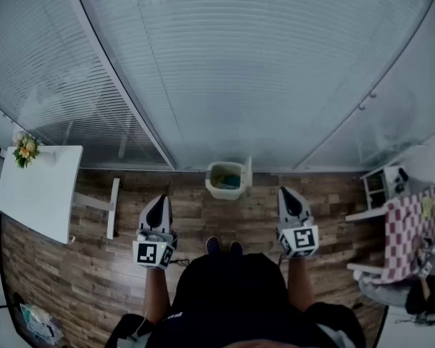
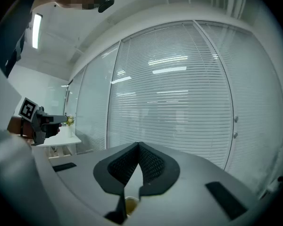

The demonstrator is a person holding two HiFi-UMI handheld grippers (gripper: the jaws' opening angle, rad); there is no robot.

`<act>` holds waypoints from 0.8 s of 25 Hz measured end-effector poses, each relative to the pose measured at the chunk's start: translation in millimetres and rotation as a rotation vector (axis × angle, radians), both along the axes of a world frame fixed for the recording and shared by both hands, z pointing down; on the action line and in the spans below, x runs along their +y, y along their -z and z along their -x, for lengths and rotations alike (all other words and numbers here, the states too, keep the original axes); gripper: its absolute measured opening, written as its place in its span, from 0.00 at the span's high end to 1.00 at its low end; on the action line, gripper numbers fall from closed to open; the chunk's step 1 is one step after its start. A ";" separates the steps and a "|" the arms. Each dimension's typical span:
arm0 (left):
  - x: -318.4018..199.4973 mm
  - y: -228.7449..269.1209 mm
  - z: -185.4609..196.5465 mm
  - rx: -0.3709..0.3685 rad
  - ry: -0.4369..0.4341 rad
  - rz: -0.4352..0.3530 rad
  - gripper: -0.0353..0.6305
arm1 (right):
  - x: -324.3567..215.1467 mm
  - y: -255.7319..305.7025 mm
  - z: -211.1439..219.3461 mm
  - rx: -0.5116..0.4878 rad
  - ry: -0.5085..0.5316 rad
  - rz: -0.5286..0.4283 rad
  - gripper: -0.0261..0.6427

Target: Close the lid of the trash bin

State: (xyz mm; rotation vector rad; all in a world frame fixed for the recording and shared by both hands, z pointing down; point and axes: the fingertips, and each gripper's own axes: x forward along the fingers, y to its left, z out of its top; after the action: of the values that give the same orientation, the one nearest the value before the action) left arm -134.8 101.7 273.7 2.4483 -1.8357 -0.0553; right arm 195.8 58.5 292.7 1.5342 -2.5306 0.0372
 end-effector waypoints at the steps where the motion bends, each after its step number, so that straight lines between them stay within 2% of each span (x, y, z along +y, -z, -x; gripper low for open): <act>1: -4.9 1.5 1.6 -0.003 0.005 -0.011 0.94 | -7.4 1.0 1.7 0.007 0.007 -0.009 0.96; 9: -22.9 0.6 1.7 -0.006 0.018 -0.028 0.94 | -27.6 -2.3 6.2 0.017 0.028 -0.003 0.96; 12: -25.4 6.6 -3.4 -0.009 0.019 -0.037 0.94 | -31.4 5.1 5.4 0.008 0.040 -0.028 0.96; 15: -24.9 4.2 -13.8 -0.009 0.003 -0.031 0.94 | -27.0 12.0 2.8 -0.021 0.037 -0.019 0.96; 20: -27.1 0.6 -16.7 -0.008 -0.016 -0.022 0.94 | -27.0 3.8 -4.6 -0.002 0.018 -0.033 0.96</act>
State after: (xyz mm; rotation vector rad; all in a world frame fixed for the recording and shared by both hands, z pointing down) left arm -118.0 74.7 273.1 2.4810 -1.8289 -0.0650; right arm 200.4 31.5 288.9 1.5244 -2.5588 -0.0057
